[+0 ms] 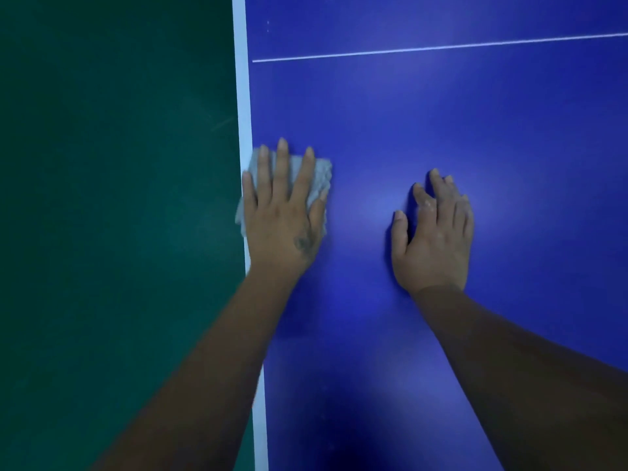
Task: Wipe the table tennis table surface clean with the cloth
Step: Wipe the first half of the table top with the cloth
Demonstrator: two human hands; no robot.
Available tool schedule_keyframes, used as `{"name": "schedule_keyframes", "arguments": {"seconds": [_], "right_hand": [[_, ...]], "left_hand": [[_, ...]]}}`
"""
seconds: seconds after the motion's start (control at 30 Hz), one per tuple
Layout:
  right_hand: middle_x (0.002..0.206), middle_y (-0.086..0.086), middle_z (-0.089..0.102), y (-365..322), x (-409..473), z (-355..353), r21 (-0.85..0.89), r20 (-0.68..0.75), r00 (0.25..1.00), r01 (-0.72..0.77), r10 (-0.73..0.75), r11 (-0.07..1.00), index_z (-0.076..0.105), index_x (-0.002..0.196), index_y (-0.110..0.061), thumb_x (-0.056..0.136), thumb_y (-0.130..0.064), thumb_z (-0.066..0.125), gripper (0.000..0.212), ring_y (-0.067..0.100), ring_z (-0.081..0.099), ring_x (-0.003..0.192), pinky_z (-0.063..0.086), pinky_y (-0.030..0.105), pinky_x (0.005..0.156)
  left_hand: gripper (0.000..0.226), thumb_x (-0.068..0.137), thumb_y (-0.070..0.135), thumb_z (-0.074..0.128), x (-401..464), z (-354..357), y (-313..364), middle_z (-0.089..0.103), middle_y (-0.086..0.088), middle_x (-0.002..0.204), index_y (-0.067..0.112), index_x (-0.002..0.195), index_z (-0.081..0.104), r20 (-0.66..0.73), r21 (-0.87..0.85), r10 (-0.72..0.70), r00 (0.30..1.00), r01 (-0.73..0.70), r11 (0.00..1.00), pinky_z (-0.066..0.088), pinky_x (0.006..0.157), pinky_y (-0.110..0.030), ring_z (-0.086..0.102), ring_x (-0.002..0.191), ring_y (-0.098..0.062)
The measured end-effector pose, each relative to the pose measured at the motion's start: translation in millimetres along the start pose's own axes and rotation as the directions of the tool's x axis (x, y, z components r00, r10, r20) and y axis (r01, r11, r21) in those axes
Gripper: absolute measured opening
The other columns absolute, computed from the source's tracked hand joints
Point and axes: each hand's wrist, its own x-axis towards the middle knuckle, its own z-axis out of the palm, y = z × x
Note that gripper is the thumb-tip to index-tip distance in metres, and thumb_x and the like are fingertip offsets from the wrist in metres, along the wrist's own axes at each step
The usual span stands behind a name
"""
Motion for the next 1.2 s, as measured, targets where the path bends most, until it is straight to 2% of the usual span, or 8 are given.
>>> {"name": "schedule_keyframes", "arguments": {"seconds": [0.2,0.37,0.5,0.63,0.8,0.9,1.07,1.2], "right_hand": [[0.169,0.011,0.037,0,-1,0,-0.014,-0.006,1.000,0.006,-0.006,1.000,0.056,0.146,-0.006,0.110,-0.038,0.042,0.050,0.032,0.029,0.160,0.018,0.050,0.131],[0.170,0.010,0.036,0,-2,0,0.003,-0.011,1.000,0.000,0.000,1.000,0.056,0.148,-0.008,0.109,-0.041,0.041,0.054,0.031,0.028,0.160,0.017,0.049,0.132],[0.169,0.010,0.040,9,-11,-1,0.091,-0.023,0.999,0.033,-0.031,0.995,0.057,0.147,-0.006,0.110,-0.038,0.044,0.050,0.030,0.031,0.159,0.018,0.050,0.132],[0.169,0.011,0.040,20,-68,-23,0.151,-0.014,0.995,0.098,-0.096,0.984,0.055,0.148,-0.004,0.112,-0.033,0.046,0.047,0.030,0.032,0.159,0.019,0.054,0.131],[0.171,0.009,0.036,51,-191,-65,0.197,0.091,0.983,0.141,-0.162,0.970,0.050,0.155,-0.004,0.111,-0.028,0.052,0.050,0.028,0.028,0.161,0.022,0.057,0.131],[0.174,0.008,0.029,76,-245,-78,0.141,0.182,0.966,0.160,-0.184,0.977,0.044,0.160,-0.004,0.110,-0.030,0.050,0.056,0.027,0.024,0.163,0.023,0.059,0.130],[0.175,0.008,0.028,99,-254,-80,0.132,0.211,0.926,0.290,-0.313,0.948,0.042,0.161,-0.005,0.110,-0.033,0.051,0.059,0.029,0.023,0.163,0.025,0.060,0.129],[0.175,0.007,0.028,100,-245,-77,0.128,0.210,0.922,0.303,-0.324,0.944,0.043,0.161,-0.006,0.110,-0.036,0.048,0.059,0.027,0.020,0.164,0.022,0.060,0.130]], "left_hand": [[0.064,0.111,0.042,0.040,-162,-4,39,0.010,-0.010,0.178,0.026,0.170,0.021,0.083,0.006,-0.098,0.992,0.097,0.995,0.013,0.129,-0.062,0.003,0.164,-0.035],[0.058,0.114,0.048,0.029,-105,6,42,0.020,-0.009,0.176,0.027,0.169,0.027,-0.034,0.033,-0.163,0.986,0.164,0.986,0.014,0.129,-0.061,0.012,0.164,-0.035],[0.062,0.112,0.054,0.028,-53,17,48,0.025,-0.011,0.174,0.027,0.167,0.032,-0.090,-0.015,-0.261,0.961,0.261,0.965,0.012,0.129,-0.061,0.016,0.163,-0.036],[0.062,0.113,0.054,0.029,-115,17,65,0.022,-0.012,0.175,0.024,0.167,0.031,-0.087,0.045,-0.139,0.987,0.143,0.989,0.013,0.129,-0.060,0.014,0.163,-0.036],[0.063,0.112,0.048,0.038,-272,10,99,0.015,-0.012,0.176,0.023,0.168,0.027,0.084,-0.005,-0.040,0.996,0.041,0.999,0.018,0.127,-0.064,0.006,0.164,-0.038],[0.064,0.111,0.046,0.039,-319,7,109,0.013,-0.011,0.177,0.024,0.169,0.025,0.160,0.010,-0.022,0.987,0.020,1.000,0.021,0.127,-0.065,0.005,0.164,-0.036],[0.062,0.112,0.044,0.026,-260,7,96,0.013,-0.012,0.177,0.024,0.170,0.019,0.131,0.042,-0.065,0.989,0.060,0.997,0.012,0.129,-0.062,0.004,0.164,-0.036],[0.062,0.111,0.047,0.021,-177,6,47,0.018,-0.010,0.176,0.027,0.170,0.020,0.047,0.056,-0.154,0.987,0.151,0.987,0.013,0.129,-0.061,0.011,0.163,-0.037]]}}
